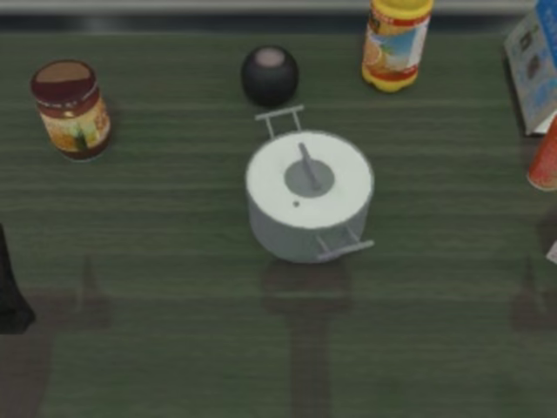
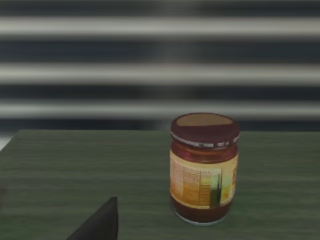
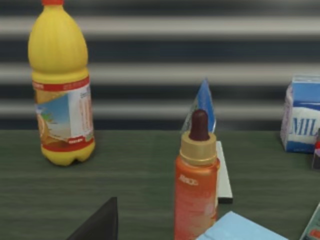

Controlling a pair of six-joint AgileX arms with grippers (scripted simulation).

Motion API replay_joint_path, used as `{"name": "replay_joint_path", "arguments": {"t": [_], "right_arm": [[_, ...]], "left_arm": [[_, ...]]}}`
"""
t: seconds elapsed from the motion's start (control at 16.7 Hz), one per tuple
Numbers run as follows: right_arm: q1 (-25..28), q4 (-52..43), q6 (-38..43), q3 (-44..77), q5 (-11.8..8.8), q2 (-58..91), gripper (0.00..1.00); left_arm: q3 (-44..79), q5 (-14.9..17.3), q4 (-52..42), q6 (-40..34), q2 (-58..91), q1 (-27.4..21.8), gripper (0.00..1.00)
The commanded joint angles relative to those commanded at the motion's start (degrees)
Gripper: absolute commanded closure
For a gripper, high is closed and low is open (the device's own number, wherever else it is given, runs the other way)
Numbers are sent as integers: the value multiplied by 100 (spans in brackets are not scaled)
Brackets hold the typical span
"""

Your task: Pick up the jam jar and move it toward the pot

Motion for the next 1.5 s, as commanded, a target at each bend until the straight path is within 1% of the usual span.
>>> {"name": "replay_joint_path", "arguments": {"t": [0.18,0.3,0.6,0.96,1.5], "right_arm": [[0,0,0,0,0,0,0],[0,0,0,0,0,0,0],[0,0,0,0,0,0,0],[0,0,0,0,0,0,0],[0,0,0,0,0,0,0]], "left_arm": [[48,-3,-24,13,43,6,0],[292,-14,-151,81,268,31,0],[1767,16,-977,484,1708,88,0],[4620,179,-2645,1262,4601,96,0],[9894,482,-5651,2648,9869,103,0]]}}
